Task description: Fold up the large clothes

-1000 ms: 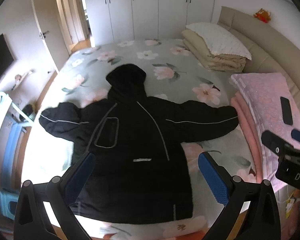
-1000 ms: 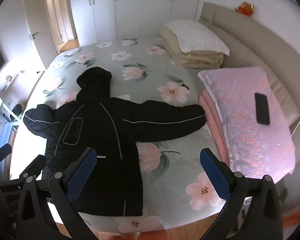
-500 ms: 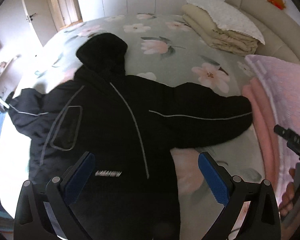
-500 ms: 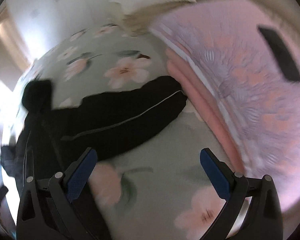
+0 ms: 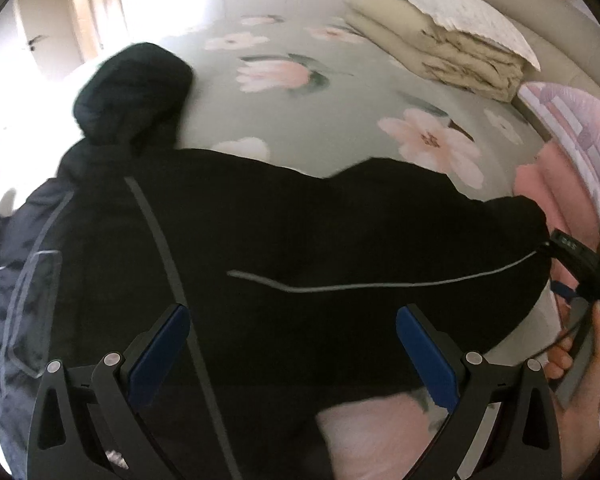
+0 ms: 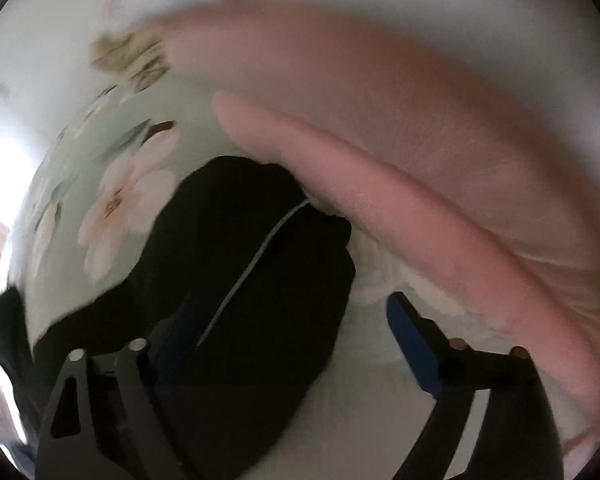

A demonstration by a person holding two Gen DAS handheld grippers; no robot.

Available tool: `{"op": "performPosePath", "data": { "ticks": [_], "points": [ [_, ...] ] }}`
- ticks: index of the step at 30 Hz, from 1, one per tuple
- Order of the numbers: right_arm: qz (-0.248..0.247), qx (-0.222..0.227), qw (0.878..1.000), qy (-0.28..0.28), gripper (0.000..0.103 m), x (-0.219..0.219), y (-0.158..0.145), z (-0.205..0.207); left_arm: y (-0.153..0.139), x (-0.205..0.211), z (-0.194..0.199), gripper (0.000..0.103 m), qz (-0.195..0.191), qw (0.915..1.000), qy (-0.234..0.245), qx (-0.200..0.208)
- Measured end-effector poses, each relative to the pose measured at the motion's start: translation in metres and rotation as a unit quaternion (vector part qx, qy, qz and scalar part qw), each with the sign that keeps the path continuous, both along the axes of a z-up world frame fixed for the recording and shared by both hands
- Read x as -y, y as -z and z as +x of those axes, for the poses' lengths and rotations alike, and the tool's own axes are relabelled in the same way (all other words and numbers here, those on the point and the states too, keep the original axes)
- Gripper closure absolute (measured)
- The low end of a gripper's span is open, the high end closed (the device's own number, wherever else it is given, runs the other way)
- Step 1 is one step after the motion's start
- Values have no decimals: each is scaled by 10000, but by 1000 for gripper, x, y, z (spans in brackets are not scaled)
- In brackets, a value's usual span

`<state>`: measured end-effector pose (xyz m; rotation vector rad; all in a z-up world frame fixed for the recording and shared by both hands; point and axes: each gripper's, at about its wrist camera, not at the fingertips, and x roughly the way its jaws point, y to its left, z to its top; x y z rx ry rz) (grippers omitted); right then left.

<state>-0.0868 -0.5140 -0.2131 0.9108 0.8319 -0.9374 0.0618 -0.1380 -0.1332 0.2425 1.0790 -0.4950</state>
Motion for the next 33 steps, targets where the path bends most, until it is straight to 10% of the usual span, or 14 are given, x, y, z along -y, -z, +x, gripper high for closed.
{"op": "performPosePath", "data": {
  "ticks": [5, 9, 14, 24, 33],
  "points": [
    [-180, -109, 9996, -202, 34, 0, 13, 26, 31, 37, 13, 1, -13, 9987, 443, -240],
    [-735, -559, 9914, -923, 92, -26, -10, 39, 53, 73, 17, 11, 90, 9948, 938, -386],
    [-2009, -1021, 9694, -973, 94, -48, -65, 10, 63, 105, 9, 18, -107, 9854, 1572, -651],
    [-1280, -1906, 9621, -1472, 94, -32, 20, 35, 95, 130, -2, 13, 271, 9794, 1901, -618],
    [-1475, -494, 9789, -1322, 96, -74, -82, 23, 25, 15, -5, 16, -52, 9936, 1100, -241]
  ]
}}
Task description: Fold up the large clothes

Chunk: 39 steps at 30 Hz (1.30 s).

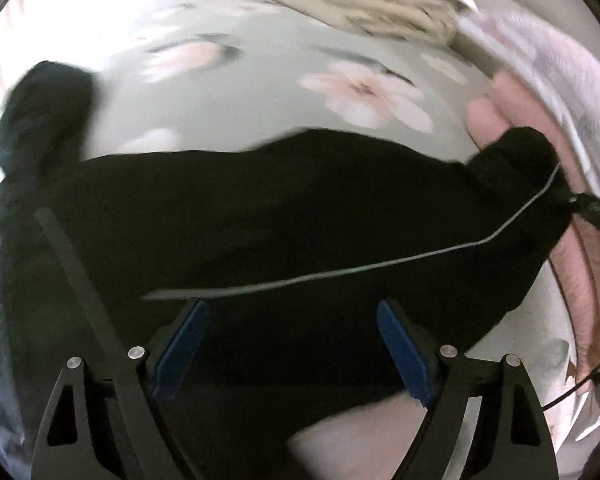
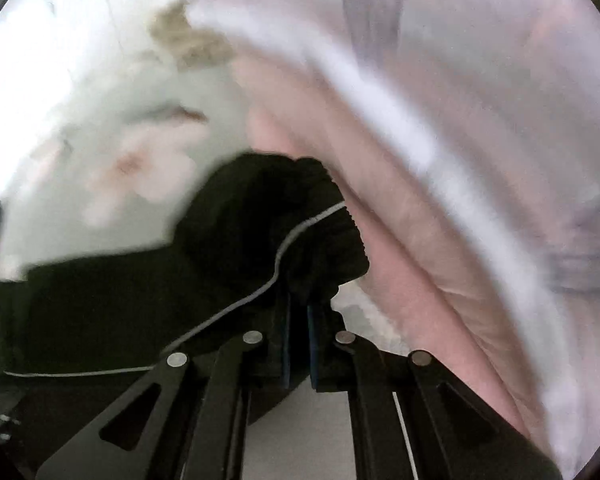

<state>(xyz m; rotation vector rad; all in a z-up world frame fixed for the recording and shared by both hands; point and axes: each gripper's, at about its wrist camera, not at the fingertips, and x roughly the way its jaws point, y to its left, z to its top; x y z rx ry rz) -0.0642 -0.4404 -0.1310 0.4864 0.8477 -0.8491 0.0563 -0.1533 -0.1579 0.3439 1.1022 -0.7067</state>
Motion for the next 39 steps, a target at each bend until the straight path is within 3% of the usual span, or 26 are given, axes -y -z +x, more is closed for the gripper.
{"op": "performPosePath", "data": {
  "ticks": [6, 12, 17, 21, 23, 25, 28, 29, 30, 31, 34, 37, 39],
  "points": [
    [-307, 546, 9923, -1066, 96, -116, -77, 51, -38, -124, 13, 16, 20, 9963, -822, 248],
    [-605, 725, 9710, -2195, 97, -265, -116, 126, -67, -248, 34, 16, 120, 9888, -1441, 370],
    [-503, 753, 9467, -3091, 101, -390, -108, 200, -78, -341, 59, 16, 334, 9813, -1804, 579],
    [-281, 220, 9307, -3639, 101, -480, -61, 261, -75, -402, 80, 16, 339, 9743, -2178, 473],
    [-84, -27, 9371, -3490, 100, -488, -37, 270, -73, -428, 89, 16, 323, 9726, -2254, 464],
    [147, -310, 9481, -3161, 97, -469, -10, 264, -70, -440, 94, 16, 336, 9730, -2244, 427],
    [200, -547, 9690, -2402, 74, -417, 10, 242, -58, -454, 101, 16, 390, 9743, -2195, 323],
    [202, -591, 9746, -2151, 54, -396, 13, 232, -54, -455, 103, 16, 387, 9746, -2188, 283],
    [206, -612, 9798, -1894, 42, -373, 14, 222, -50, -456, 105, 16, 379, 9749, -2182, 248],
    [195, -597, 9837, -1685, 41, -352, 17, 215, -46, -456, 108, 16, 369, 9753, -2169, 197],
    [-4, -790, 9850, -1533, 41, -316, 26, 213, -32, -453, 114, 16, 332, 9768, -2115, 32],
    [78, -1136, 9772, -1794, 18, -306, 51, 234, -21, -444, 118, 16, 244, 9783, -2053, -122],
    [30, -1428, 9733, -1794, 17, -300, 70, 244, -10, -436, 122, 16, 239, 9797, -1980, -180]
  ]
}}
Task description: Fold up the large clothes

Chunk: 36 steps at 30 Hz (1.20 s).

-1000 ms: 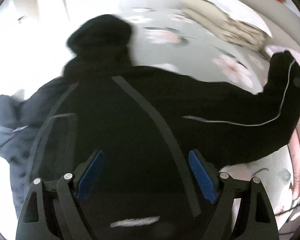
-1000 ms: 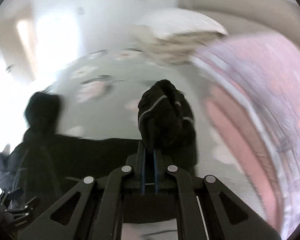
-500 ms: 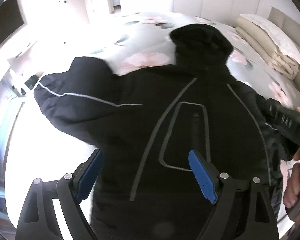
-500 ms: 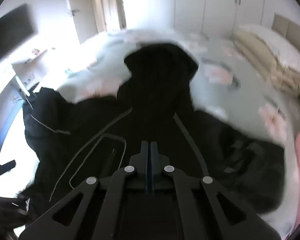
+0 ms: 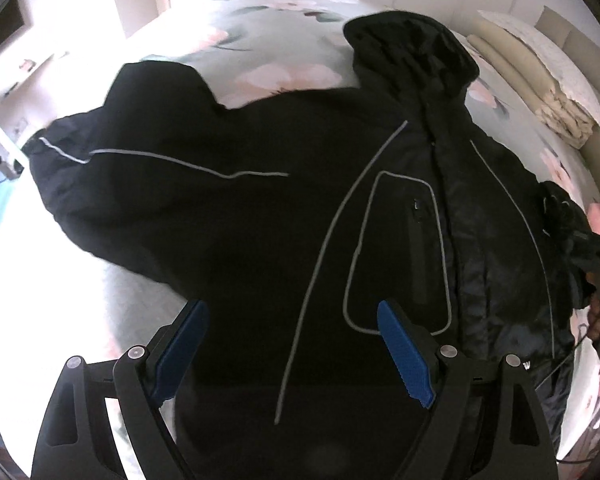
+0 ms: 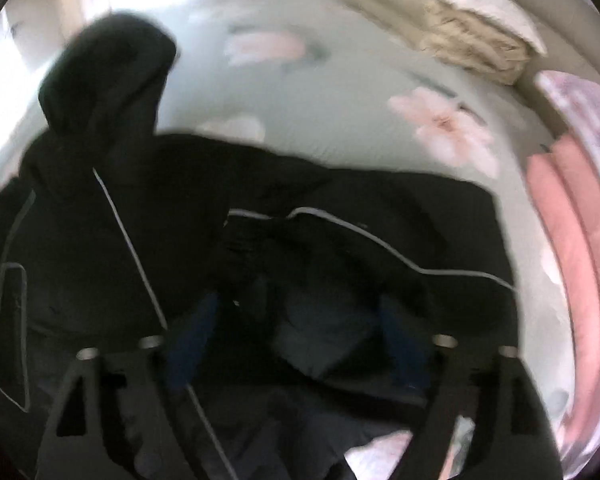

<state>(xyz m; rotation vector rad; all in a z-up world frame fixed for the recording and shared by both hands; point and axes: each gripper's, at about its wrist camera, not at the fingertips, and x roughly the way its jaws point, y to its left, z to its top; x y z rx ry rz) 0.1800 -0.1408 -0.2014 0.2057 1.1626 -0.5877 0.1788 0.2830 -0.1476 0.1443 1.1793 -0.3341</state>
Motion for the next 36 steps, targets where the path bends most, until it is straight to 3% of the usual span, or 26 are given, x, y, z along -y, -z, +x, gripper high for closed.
{"op": "performPosePath", "data": {
  "ticks": [1, 3, 5, 6, 8, 10, 13, 16, 18, 22, 25, 26, 29, 30, 32, 34, 36],
  "points": [
    [-24, -96, 9999, 31, 20, 7, 5, 0, 9, 4, 2, 15, 14, 10000, 48, -64],
    [31, -222, 9997, 45, 51, 12, 14, 4, 31, 11, 7, 15, 84, 9995, 124, -271],
    [6, -81, 10000, 37, 69, 9, 3, 3, 53, 15, 7, 15, 231, 9988, 154, -413],
    [-117, -14, 9999, 4, 75, 2, -7, 2, 67, 16, 6, 15, 313, 9982, 171, -480],
    [-242, 249, 9993, -107, 77, -17, -32, -4, 78, 15, 4, 14, 294, 9985, 140, -443],
    [-184, 543, 9980, -268, 77, -37, -57, -5, 79, 15, -1, 10, 203, 9993, 82, -308],
    [297, 1040, 9928, -518, 77, -75, -92, 3, 84, 17, -3, 0, 103, 9989, 96, -453],
    [781, 1404, 9826, -929, 77, -126, -112, 21, 82, 20, -6, 1, 176, 9969, 417, -646],
    [1109, 1568, 9721, -1345, 77, -168, -119, 37, 69, 11, -9, 6, 159, 9978, 367, -536],
    [1704, 1564, 9513, -2038, 77, -253, -104, 69, 29, -33, -15, 5, 123, 9998, -174, -6],
    [1939, 1172, 9470, -2276, 75, -301, -62, 91, 14, -75, -13, 6, 171, 9959, -873, 147],
    [1941, 949, 9490, -2296, 70, -314, -39, 100, 12, -91, -10, 6, 236, 9928, -1165, 172],
    [1808, 194, 9532, -2416, 48, -332, 24, 117, 14, -111, -5, 6, 250, 9890, -1450, 133],
    [1616, 318, 9506, -2631, 35, -340, 21, 115, 15, -114, -4, 6, 229, 9888, -1471, 132],
    [1620, 203, 9419, -2936, 27, -350, 10, 115, 13, -112, -2, 6, 139, 9897, -1409, 193],
    [1829, 385, 9357, -2992, 33, -340, -12, 107, 6, -98, 0, 6, -82, 9930, -1151, 265],
    [1802, 701, 9380, -2879, 36, -316, -43, 91, -3, -83, -1, 6, -393, 9951, -851, 314]
  ]
}}
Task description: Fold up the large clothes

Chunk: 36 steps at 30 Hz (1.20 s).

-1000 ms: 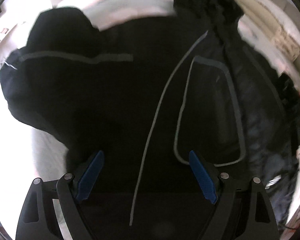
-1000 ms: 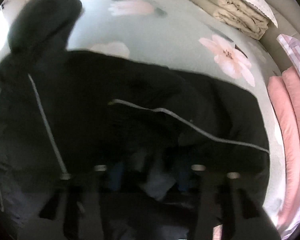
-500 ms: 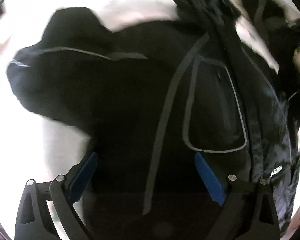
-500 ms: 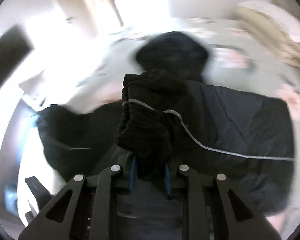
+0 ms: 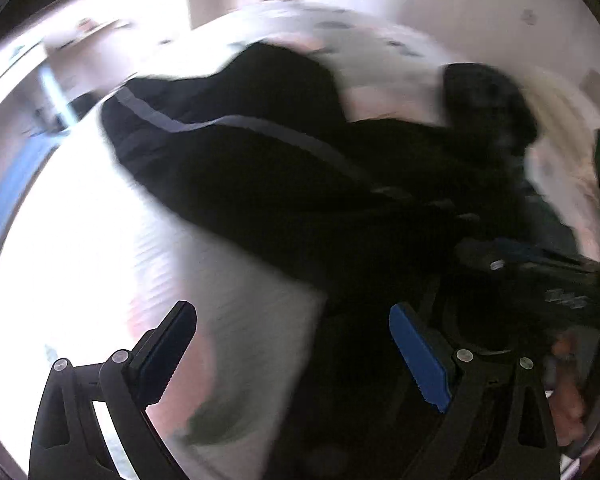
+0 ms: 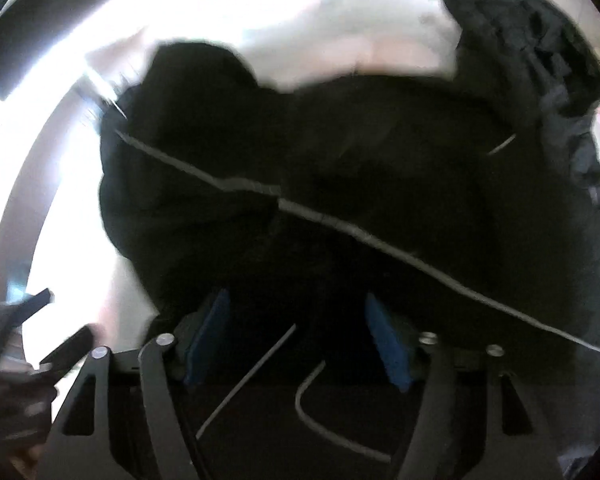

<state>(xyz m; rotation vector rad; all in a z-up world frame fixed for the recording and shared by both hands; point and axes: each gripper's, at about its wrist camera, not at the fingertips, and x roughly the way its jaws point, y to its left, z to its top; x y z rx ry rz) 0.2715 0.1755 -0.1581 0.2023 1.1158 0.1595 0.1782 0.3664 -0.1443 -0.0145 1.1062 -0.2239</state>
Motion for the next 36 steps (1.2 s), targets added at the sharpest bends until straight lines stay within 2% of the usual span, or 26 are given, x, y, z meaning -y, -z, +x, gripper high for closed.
{"op": "performPosePath", "data": {
  "ticks": [2, 4, 7, 8, 9, 11, 12, 13, 15, 16, 19, 21, 22, 24, 26, 27, 30, 32, 34, 36],
  "points": [
    [-318, 343, 9977, 487, 36, 42, -32, -23, -9, 25, 5, 6, -318, 9988, 342, 113],
    [-647, 383, 9921, 1007, 36, 84, -47, -43, -17, 53, 11, 6, -566, 9958, 680, 249],
    [-1122, 73, 9780, 1759, 36, 153, -40, -61, -24, 102, 22, 6, -1018, 9853, 1296, 451],
    [-1176, -59, 9748, 1897, 43, 168, -34, -63, -19, 123, 27, 6, -1183, 9796, 1579, 380],
    [-1209, -168, 9721, 2004, 47, 181, -25, -67, -10, 139, 32, 6, -1188, 9781, 1677, 343],
    [-1323, -355, 9681, 2099, 47, 200, -1, -71, 14, 162, 44, 14, -1036, 9791, 1744, 161],
    [-1418, -534, 9651, 2134, 47, 206, 15, -71, 35, 173, 51, 26, -814, 9813, 1744, -60],
    [-1414, -686, 9640, 2146, 47, 210, 29, -72, 54, 181, 54, 31, -489, 9840, 1700, -201],
    [-1163, -1008, 9653, 2109, 48, 222, 60, -80, 76, 194, 56, 33, -44, 9852, 1701, -213],
    [-1083, -921, 9665, 2137, 48, 225, 68, -84, 78, 197, 52, 32, 23, 9846, 1747, -94],
    [-1161, -812, 9667, 2131, 48, 223, 67, -89, 78, 206, 48, 32, 321, 9828, 1819, -52],
    [-1163, -867, 9670, 2095, 48, 224, 67, -89, 70, 204, 54, 32, 260, 9840, 1753, -179],
    [-1151, -914, 9670, 2081, 48, 223, 65, -88, 62, 188, 58, 31, 161, 9846, 1727, -221],
    [-1123, -989, 9687, 1980, 47, 223, 50, -86, 36, 167, 56, 31, -280, 9870, 1563, -237],
    [-998, -714, 9753, 1838, 47, 213, 28, -91, 12, 138, 48, 31, -593, 9892, 1333, -128],
    [-971, -565, 9785, 1731, 47, 206, 21, -91, 1, 125, 44, 31, -614, 9907, 1216, -58],
    [-1028, -423, 9838, 1410, 45, 182, 9, -87, -22, 68, 49, 31, -392, 9972, 616, 188],
    [-983, -511, 9863, 1223, 44, 171, 17, -82, -33, 20, 68, 31, -177, 9993, 33, 328],
    [-921, -651, 9872, 1126, 44, 163, 30, -78, -37, -21, 87, 31, 0, 9981, -453, 413],
    [-875, -787, 9870, 1098, 44, 161, 43, -76, -40, -73, 113, 31, 77, 9930, -1081, 473]
  ]
}}
